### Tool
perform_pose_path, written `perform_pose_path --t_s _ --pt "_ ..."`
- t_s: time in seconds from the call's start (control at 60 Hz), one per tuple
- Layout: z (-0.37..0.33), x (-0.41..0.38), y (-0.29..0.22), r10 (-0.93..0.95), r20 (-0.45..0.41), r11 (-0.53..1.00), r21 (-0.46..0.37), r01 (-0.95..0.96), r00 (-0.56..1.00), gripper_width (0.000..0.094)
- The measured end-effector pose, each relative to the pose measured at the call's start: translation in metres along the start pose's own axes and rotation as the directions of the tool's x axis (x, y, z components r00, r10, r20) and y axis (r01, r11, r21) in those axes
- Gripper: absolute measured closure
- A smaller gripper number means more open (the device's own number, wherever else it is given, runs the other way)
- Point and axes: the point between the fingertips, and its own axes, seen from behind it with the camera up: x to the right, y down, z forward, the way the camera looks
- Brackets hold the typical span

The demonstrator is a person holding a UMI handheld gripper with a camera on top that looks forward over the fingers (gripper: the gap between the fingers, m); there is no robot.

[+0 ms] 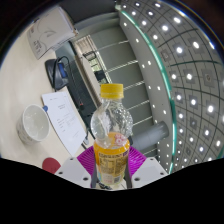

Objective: Pour water

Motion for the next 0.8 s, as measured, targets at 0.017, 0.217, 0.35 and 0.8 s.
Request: perform_pose_path --t_s 0.017,0.217,0.35,0.8 --pt "-0.001 0.001 0.001 0.054 0.008 0.999 -0.006 -0.053 0.999 0.0535" --pt "0.002 -0.039 0.006 0.583 0.189 0.812 -0.09 -0.577 0.79 0.053" --pt "0.008 -0.082 0.022 0.765 0.271 0.637 -0.183 -0.749 0.584 0.0525" --pt "0.012 -0.141 0.057 0.87 0.292 0.469 -0.243 -0.849 0.397 0.0453"
